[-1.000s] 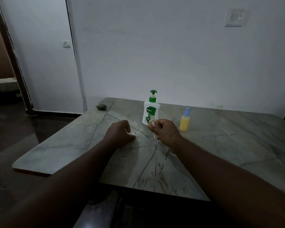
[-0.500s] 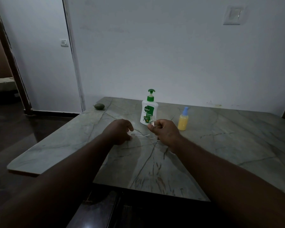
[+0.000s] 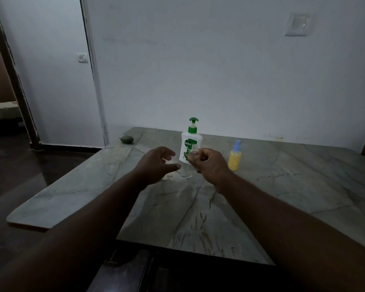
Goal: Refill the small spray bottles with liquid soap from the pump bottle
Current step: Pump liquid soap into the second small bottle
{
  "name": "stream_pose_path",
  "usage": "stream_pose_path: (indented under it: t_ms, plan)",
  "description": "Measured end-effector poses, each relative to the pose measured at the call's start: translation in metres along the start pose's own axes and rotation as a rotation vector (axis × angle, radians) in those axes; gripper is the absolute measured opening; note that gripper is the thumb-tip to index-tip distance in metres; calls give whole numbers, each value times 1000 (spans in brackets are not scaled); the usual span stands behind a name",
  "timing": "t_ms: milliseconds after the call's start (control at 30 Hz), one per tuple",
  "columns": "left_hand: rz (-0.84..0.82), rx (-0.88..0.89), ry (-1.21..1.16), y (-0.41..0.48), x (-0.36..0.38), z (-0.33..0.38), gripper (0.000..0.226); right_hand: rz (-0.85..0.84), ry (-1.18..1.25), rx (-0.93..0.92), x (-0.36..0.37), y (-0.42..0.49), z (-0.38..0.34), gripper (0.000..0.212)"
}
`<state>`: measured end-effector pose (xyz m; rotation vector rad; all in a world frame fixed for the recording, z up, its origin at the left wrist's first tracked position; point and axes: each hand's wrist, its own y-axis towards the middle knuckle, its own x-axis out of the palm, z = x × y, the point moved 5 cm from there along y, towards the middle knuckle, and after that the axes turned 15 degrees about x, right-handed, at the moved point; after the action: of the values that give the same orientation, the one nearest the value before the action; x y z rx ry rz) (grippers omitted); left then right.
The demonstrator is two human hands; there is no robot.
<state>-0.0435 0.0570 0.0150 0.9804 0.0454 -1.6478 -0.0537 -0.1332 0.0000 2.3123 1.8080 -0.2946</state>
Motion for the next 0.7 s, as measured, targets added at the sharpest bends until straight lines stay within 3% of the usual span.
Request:
stream_pose_path:
  t_ms: [100, 233, 367, 533, 700]
  plan:
    - [73, 17, -189, 5, 9, 16, 44, -23, 76, -16, 5, 4, -16, 28]
    - [160, 41, -263, 19, 14, 25, 33, -82, 209, 13, -2, 15, -35, 35]
    - [208, 21, -289, 37, 18, 25, 28, -152, 167, -17, -9, 28, -50, 38]
    - [233, -115, -407, 59, 26, 17, 32, 265, -216, -274, -38, 54, -92, 21]
    - [211, -150, -373, 72, 34, 7, 42, 110, -599, -329, -35, 87, -115, 37]
